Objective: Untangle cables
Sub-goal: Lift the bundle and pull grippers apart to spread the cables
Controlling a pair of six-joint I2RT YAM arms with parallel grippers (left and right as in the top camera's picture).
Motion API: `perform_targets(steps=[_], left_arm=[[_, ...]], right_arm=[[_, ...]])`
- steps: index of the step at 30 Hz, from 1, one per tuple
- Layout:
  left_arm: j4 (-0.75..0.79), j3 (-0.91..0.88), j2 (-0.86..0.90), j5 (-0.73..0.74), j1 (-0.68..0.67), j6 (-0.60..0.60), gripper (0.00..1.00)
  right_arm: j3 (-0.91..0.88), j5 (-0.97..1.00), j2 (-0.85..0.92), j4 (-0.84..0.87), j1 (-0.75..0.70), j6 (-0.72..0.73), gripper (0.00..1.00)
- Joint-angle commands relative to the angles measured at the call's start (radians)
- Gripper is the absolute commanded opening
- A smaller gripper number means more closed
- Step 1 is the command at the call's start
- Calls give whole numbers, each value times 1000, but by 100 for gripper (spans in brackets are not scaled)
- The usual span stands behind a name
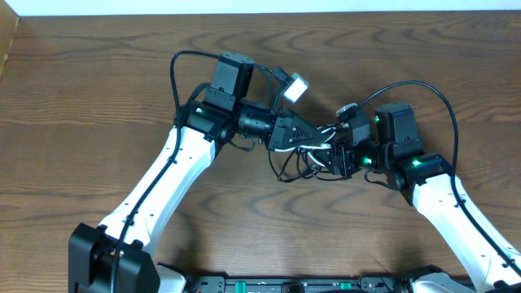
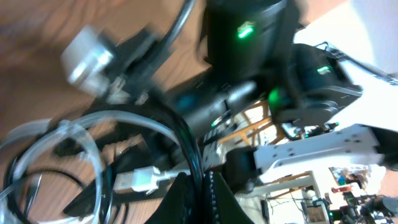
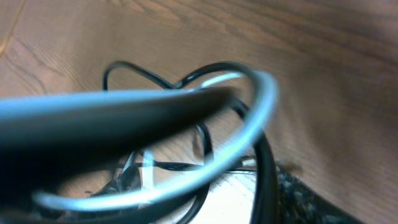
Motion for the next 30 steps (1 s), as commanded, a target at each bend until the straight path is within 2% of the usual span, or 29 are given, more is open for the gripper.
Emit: perform_targets(steps=[1,4,5,7,9,11,13,15,18,22,30], left_arm=[[105,1,-18,147,0,-115,7],[142,1,-18,157,0,-144,7],[141,1,-17,142,1,-144,7],[120,1,-17,72,0,-137,7],[44,1,-17,-94,0,-90,7],[-87,1,-17,-393,-1,-64,7],[-237,1,-12,-760,-3,-65,8],[-328,1,-3,-963,-2,-65,7],[-445,1,4,-1175,-2,-65,8],[-524,1,4,-1292,1,-64,7],[-530,1,4,-1321,1,-69,7]], right_arm=[[18,28,25,2,10,8,38],[18,78,58,-3,10,34,7],[18,104,68,-5,10,58,1],[18,158,87,-19,10,95,1],[18,198,103,-38,10,113,1],[18,232,114,-63,10,112,1],[18,312,115,-107,9,111,1],[18,397,115,-139,9,112,1],[18,564,115,-187,-2,113,1],[18,727,114,-231,-58,208,1],[18,731,114,-248,-214,228,1]])
